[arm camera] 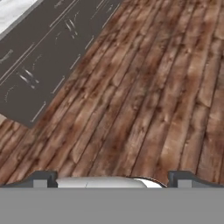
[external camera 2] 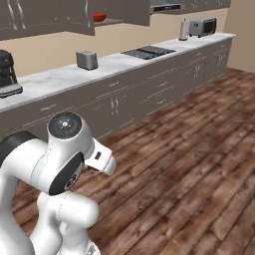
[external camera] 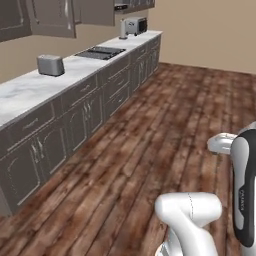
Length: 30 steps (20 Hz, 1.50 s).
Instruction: Pick up the bowls from the cabinet and place each bowl in front of a stool on the dining counter.
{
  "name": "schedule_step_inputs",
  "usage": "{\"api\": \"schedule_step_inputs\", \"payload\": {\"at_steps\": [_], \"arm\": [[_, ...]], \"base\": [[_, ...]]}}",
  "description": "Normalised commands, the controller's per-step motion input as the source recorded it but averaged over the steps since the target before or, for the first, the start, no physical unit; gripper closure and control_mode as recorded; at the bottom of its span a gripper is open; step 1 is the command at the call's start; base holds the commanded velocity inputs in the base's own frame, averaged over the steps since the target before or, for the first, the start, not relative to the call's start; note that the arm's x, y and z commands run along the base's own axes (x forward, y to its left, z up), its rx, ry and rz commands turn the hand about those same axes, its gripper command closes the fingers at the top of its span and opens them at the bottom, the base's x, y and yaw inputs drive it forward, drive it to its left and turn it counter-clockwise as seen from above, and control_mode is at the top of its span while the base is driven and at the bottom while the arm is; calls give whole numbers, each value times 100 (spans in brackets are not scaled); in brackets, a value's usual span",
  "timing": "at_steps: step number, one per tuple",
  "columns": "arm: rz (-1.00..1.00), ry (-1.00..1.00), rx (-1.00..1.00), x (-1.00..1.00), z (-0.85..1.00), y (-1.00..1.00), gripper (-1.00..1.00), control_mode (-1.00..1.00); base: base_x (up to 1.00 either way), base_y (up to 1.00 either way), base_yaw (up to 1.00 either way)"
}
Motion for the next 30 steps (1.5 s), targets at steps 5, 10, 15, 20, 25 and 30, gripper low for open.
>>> {"api": "schedule_step_inputs", "payload": {"at_steps": [5, 10, 15, 20, 25, 30], "arm": [[0, 0, 0, 0, 0, 0, -100, 100], [0, 0, 0, 0, 0, 0, -100, 100], [0, 0, 0, 0, 0, 0, -100, 100], [0, 0, 0, 0, 0, 0, -100, 100], [0, 0, 0, 0, 0, 0, -100, 100], [0, 0, 0, 0, 0, 0, -100, 100]], "base": [[100, -62, 0], [100, -31, 5], [100, -7, 10], [100, 0, 40], [100, 0, 64], [100, -17, 72]]}}
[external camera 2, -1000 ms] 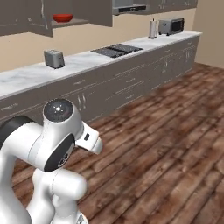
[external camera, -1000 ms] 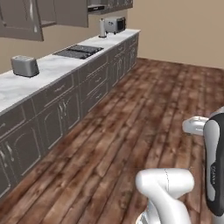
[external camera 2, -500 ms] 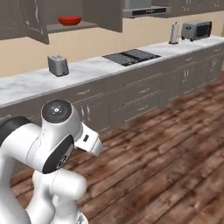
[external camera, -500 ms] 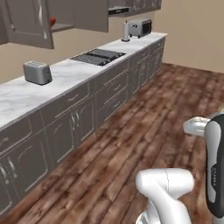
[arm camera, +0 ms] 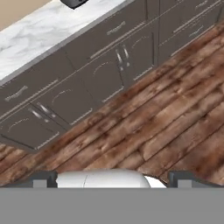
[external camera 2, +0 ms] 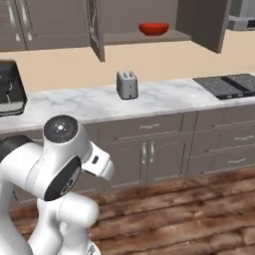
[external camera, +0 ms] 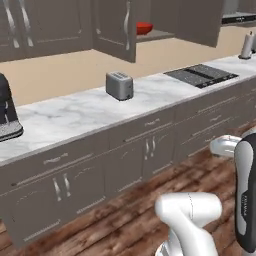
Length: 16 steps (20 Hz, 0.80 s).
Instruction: Pick up the bowls from the cabinet and place each bowl in front of a stool on the dining counter.
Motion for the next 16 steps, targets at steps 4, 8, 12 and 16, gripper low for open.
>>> {"api": "schedule_step_inputs", "payload": {"at_steps": [4, 8, 12, 16], "arm": [[0, 0, 0, 0, 0, 0, -100, 100], [0, 0, 0, 0, 0, 0, -100, 100], [0, 0, 0, 0, 0, 0, -100, 100], [0, 0, 0, 0, 0, 0, -100, 100]], "base": [[100, -39, 69], [92, -55, 62], [53, -71, 53], [23, -77, 46]]}}
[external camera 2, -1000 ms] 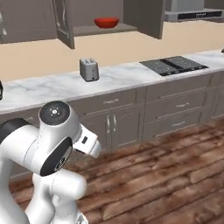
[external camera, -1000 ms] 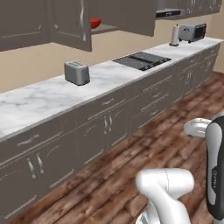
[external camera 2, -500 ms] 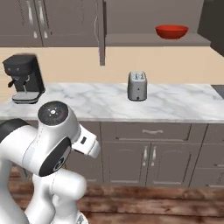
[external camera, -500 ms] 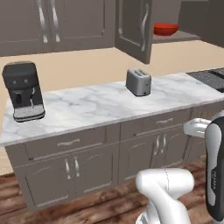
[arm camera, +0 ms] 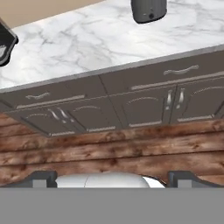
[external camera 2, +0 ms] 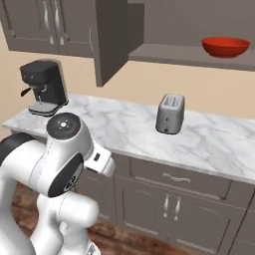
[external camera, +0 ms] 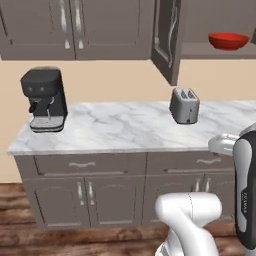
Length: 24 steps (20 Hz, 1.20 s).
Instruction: Pick up the bowls from the cabinet and place each bowl in front of a stool on the dining counter.
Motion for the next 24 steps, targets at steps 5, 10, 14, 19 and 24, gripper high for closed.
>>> {"api": "schedule_step_inputs", "payload": {"at_steps": [5, 10, 14, 19, 24], "arm": [[0, 0, 0, 0, 0, 0, -100, 100], [0, 0, 0, 0, 0, 0, -100, 100], [0, 0, 0, 0, 0, 0, -100, 100], [0, 0, 0, 0, 0, 0, -100, 100], [0, 0, 0, 0, 0, 0, -100, 100]], "base": [[-12, -63, 36], [-61, -28, 21], [-57, -1, 6], [-48, -4, -6], [0, -16, -26]]}}
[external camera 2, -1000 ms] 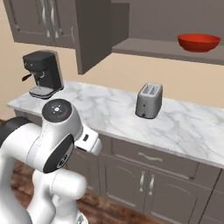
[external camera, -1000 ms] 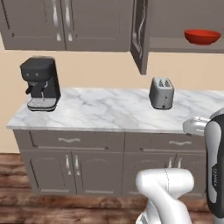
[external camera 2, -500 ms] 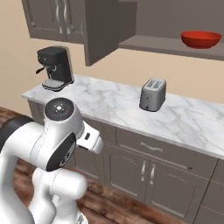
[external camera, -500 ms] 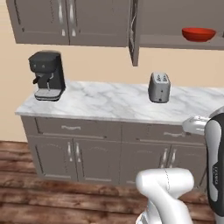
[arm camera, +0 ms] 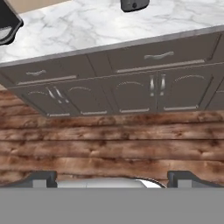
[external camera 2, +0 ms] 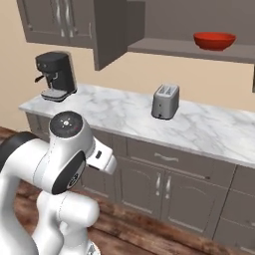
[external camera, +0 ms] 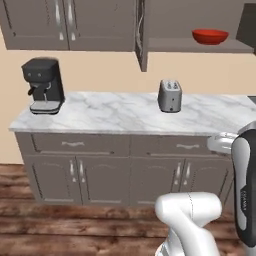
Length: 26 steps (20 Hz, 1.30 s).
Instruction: Pick up the bowls from the cabinet and place each bowl in front of a stool on the dining counter.
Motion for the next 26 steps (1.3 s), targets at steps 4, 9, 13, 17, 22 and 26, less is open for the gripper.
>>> {"api": "schedule_step_inputs", "payload": {"at_steps": [4, 9, 13, 17, 22, 26], "arm": [[0, 0, 0, 0, 0, 0, -100, 100], [0, 0, 0, 0, 0, 0, -100, 100], [0, 0, 0, 0, 0, 0, -100, 100], [0, 0, 0, 0, 0, 0, -100, 100], [0, 0, 0, 0, 0, 0, -100, 100], [0, 0, 0, 0, 0, 0, -100, 100]], "base": [[1, -34, -28], [17, -33, -29], [37, -27, -30], [59, -12, -32], [93, 0, -30], [100, 8, -27]]}}
